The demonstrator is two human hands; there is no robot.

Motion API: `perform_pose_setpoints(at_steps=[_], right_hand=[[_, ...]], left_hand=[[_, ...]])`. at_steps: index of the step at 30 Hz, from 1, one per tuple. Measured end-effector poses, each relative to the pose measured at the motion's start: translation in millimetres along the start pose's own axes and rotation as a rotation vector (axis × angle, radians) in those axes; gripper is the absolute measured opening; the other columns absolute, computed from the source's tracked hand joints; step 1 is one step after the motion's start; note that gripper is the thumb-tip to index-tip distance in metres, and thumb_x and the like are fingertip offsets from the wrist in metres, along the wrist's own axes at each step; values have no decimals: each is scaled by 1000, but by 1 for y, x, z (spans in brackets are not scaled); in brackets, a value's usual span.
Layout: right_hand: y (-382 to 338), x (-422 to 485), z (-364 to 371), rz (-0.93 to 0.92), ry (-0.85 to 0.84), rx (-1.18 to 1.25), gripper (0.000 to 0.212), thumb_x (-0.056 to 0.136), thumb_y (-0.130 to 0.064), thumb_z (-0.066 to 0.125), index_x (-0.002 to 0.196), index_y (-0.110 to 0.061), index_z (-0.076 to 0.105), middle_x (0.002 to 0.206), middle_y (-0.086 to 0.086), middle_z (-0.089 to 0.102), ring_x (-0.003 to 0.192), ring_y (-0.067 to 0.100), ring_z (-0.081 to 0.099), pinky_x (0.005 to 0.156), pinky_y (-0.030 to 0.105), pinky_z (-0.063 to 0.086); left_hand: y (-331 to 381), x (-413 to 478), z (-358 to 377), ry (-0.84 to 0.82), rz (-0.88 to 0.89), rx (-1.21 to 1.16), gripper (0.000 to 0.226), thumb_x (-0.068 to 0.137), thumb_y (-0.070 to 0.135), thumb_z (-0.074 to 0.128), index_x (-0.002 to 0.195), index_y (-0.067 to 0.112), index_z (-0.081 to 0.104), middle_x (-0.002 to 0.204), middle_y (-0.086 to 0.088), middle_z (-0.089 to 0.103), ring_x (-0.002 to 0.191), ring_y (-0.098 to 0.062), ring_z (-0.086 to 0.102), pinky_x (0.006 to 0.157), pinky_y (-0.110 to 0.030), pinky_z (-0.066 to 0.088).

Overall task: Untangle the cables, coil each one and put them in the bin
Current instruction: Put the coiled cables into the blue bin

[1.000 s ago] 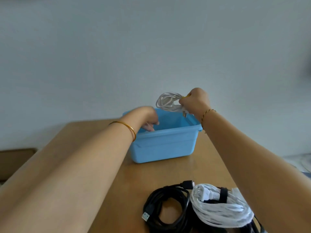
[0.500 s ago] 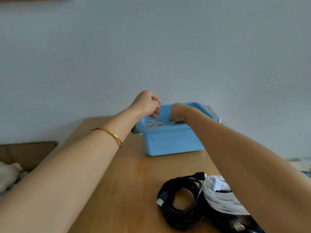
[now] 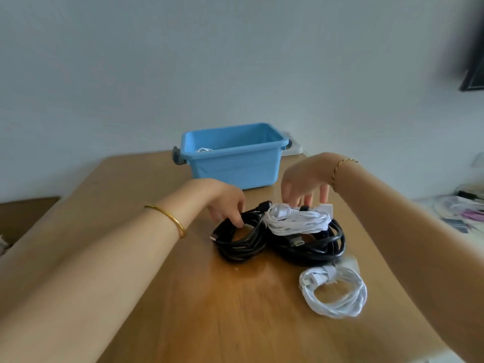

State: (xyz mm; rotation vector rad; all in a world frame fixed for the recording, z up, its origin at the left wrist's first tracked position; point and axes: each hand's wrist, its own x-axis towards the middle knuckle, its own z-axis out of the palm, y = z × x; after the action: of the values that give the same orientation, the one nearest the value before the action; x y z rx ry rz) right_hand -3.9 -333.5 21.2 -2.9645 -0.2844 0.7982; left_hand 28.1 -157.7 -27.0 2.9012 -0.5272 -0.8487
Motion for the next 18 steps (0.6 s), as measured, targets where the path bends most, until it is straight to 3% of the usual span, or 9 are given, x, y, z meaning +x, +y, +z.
perform_pose_setpoints(at_steps=[3, 6, 9, 13, 16, 18], right_hand=[[5, -1, 7, -14, -9, -102, 38, 91, -13, 58, 128, -10, 55, 107, -1, 62, 106, 22, 64, 53, 18, 50], [8, 4, 16, -50, 42, -169, 40, 93, -14, 56, 132, -11, 51, 123, 7, 58, 107, 23, 62, 60, 19, 49], [12, 7, 20, -78, 109, -148, 36, 90, -15, 60, 126, -12, 55, 119, 6, 60, 96, 22, 64, 64, 23, 50], [19, 7, 17, -124, 193, -53, 35, 81, -26, 72, 113, -19, 60, 104, 0, 62, 84, 17, 63, 68, 29, 58], [21, 5, 9, -160, 241, -7, 16, 79, -26, 73, 87, -23, 59, 87, -5, 59, 70, 11, 58, 58, 25, 53], [20, 2, 1, -175, 283, 42, 19, 78, -24, 72, 76, -30, 54, 81, -8, 57, 68, 10, 56, 56, 23, 50]], left_hand=[[-4, 4, 9, 54, -37, -8, 30, 87, 28, 68, 108, 7, 67, 112, -7, 65, 97, -25, 66, 73, -28, 59], [-6, 4, 17, 67, -45, -79, 17, 87, 23, 69, 95, 8, 68, 101, -8, 68, 92, -24, 68, 72, -28, 59], [-8, -2, 19, 159, -43, -103, 27, 86, 26, 70, 103, 9, 58, 104, -7, 62, 94, -24, 66, 75, -30, 58], [-16, -13, 14, 261, -28, -138, 28, 84, 25, 72, 102, 14, 53, 105, -5, 58, 93, -23, 64, 74, -30, 57], [-22, -23, 7, 301, -9, -213, 25, 81, 21, 75, 91, 18, 52, 100, -6, 60, 87, -23, 67, 73, -33, 59], [-24, -31, -1, 319, 2, -277, 25, 80, 16, 76, 90, 16, 53, 95, -8, 63, 80, -24, 70, 74, -36, 60]])
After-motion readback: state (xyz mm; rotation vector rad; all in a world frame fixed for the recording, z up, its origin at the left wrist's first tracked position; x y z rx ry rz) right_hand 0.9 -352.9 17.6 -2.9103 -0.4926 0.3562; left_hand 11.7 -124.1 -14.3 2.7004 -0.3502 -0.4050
